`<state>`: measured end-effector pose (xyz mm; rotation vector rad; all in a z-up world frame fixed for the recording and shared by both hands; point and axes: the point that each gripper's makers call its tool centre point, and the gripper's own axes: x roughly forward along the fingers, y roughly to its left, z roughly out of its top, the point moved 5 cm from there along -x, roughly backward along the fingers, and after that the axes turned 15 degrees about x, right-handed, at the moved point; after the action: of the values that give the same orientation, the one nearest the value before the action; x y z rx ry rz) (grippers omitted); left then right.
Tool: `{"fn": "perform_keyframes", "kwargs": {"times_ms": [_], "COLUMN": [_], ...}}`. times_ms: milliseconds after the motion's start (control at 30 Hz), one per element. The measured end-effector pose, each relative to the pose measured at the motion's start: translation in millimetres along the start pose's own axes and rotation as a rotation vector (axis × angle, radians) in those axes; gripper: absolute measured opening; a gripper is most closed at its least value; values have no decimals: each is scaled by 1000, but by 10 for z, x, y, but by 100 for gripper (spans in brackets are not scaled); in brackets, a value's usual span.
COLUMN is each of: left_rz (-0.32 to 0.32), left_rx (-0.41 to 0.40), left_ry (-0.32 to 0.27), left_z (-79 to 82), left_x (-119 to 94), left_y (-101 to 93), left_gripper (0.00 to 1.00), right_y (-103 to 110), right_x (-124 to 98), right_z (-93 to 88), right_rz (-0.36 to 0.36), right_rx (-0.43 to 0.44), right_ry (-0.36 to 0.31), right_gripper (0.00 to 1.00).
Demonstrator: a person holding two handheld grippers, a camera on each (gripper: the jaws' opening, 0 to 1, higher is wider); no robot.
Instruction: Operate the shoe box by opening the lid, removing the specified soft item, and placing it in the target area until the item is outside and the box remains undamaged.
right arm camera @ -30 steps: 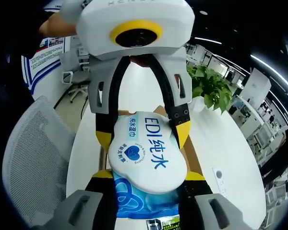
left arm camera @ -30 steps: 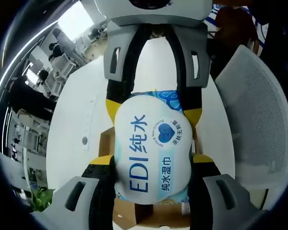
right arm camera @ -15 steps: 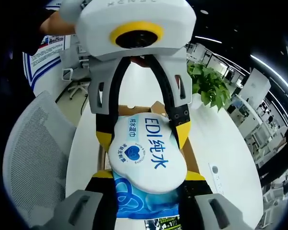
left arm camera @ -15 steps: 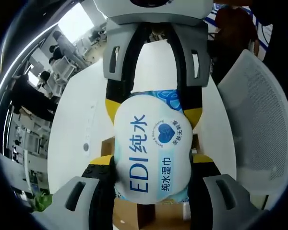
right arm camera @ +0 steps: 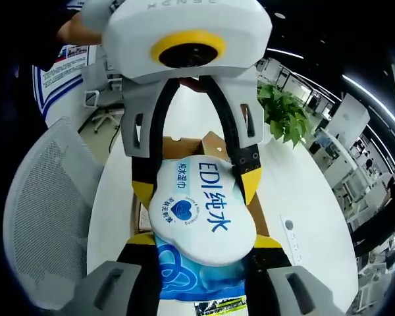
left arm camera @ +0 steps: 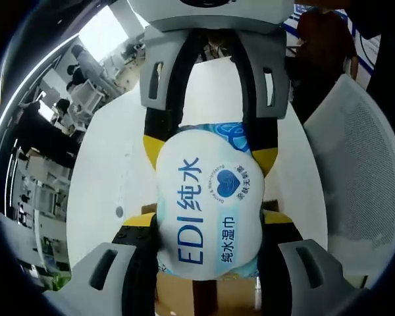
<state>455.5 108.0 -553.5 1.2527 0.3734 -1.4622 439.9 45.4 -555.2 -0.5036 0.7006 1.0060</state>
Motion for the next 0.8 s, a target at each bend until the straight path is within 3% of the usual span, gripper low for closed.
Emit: {"fn": "perform_keyframes", "kwargs": {"times_ms": [800], "left_rz": [-48], "left_rx": [32], "left_ry": [-26], "left_z": [336], "left_x": [520], "left_y": [177], "left_gripper": [60], "right_y": [-300], "right_x": [-164], "right_z": [-537], "right_rz": [-21], "right_rx": [52], "right_ry": [26], "right_gripper": [46]}}
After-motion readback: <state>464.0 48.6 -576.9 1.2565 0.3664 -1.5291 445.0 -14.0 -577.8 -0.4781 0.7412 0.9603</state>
